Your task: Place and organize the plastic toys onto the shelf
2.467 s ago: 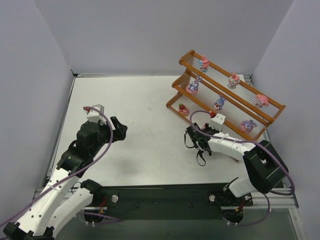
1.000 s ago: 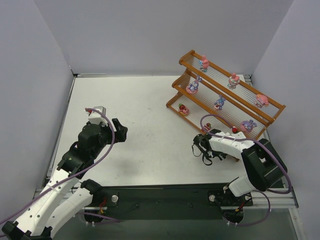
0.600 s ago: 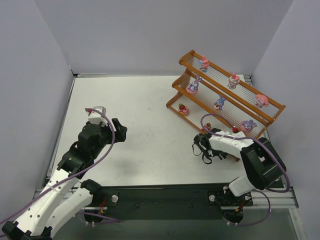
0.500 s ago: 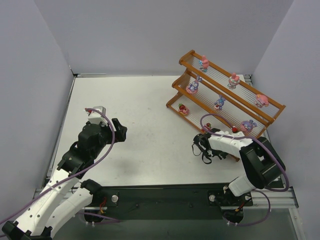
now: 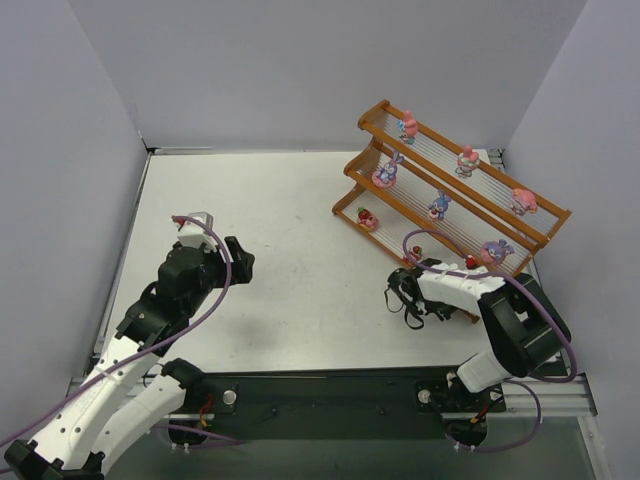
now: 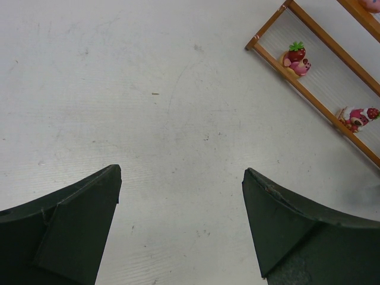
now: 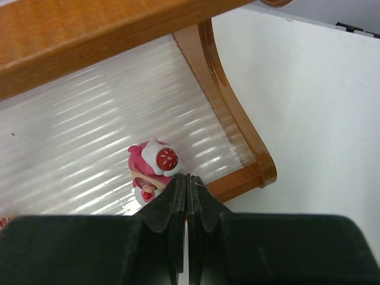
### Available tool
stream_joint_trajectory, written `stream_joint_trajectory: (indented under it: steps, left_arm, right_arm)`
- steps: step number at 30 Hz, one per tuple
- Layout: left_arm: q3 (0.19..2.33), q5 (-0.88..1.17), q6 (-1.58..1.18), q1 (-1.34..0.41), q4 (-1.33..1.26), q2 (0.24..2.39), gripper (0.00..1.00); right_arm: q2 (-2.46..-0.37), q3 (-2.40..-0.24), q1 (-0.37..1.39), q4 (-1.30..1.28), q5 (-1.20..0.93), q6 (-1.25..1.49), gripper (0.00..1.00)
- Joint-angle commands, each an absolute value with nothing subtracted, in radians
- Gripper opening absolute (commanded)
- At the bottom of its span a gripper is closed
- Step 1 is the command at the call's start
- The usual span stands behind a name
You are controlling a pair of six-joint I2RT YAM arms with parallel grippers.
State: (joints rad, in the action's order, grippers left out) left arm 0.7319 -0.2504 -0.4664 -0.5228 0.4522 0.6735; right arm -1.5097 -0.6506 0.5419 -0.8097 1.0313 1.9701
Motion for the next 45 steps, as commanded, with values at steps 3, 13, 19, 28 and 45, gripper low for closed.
stream_joint_trajectory:
  steps: [3,13,19,28,45]
  left_arm:
    - [0.767,-0.262,-0.451,-0.522,0.413,0.67,0.93]
    - [0.769,-0.264,-0.445,-0.52,0.407,0.684,0.93]
    - [0.772,-0.264,-0.442,-0.52,0.402,0.69,0.93]
    - [0.769,-0.265,-0.44,-0.518,0.399,0.69,0.93]
    - [0.776,-0.265,-0.434,-0.517,0.4,0.693,0.93]
  right_arm:
    - [-1.526,-0.64,0.534,-0.793,1.077,2.382,0.0]
    - [-1.54,-0.629,0.534,-0.696,1.063,2.324,0.0]
    - [-1.548,-0.638,0.537,-0.664,1.055,2.289,0.0]
    - [-1.581,-0.68,0.558,-0.637,1.046,2.243,0.0]
    - [-1.611,-0.701,0.56,-0.612,1.081,2.174,0.0]
